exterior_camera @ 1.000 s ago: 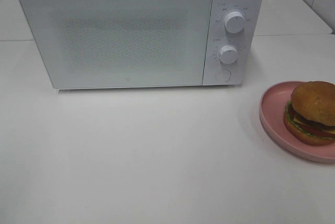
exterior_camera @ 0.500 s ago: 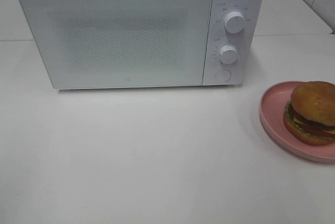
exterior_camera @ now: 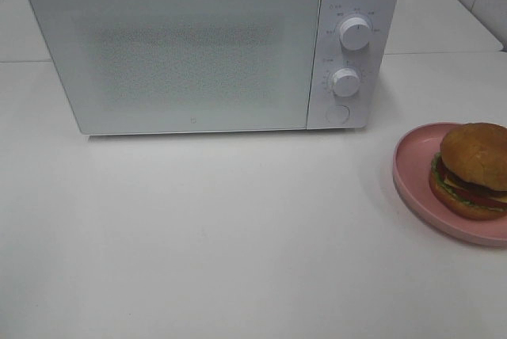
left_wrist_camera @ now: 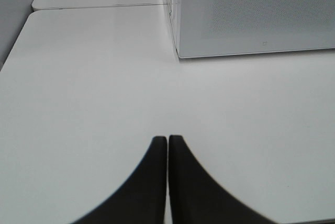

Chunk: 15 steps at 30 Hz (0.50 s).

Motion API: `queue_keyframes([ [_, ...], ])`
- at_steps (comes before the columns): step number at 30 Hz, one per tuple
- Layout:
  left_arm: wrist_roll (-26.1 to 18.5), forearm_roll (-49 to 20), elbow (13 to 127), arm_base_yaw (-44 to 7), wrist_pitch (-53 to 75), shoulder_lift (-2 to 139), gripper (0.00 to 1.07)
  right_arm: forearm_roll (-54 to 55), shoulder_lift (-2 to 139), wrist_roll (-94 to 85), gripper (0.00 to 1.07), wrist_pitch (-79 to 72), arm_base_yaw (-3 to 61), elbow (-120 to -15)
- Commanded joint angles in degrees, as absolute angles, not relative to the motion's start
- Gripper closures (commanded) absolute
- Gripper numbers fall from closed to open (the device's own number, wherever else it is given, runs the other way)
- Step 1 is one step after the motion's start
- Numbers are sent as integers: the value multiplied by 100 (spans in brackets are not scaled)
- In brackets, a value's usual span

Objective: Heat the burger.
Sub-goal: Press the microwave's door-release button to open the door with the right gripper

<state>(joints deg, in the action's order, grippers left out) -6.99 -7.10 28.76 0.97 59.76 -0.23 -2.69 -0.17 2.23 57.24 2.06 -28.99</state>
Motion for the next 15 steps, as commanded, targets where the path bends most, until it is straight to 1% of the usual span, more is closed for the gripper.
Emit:
queue_keyframes([
  [1,-676,-756,2865,115,5919,-155,106,-281,-74,183,60,5678,178,-2899],
  [15,-676,-756,2865,115,5919,-155,106,-281,-74,183,60,5678,178,-2899],
])
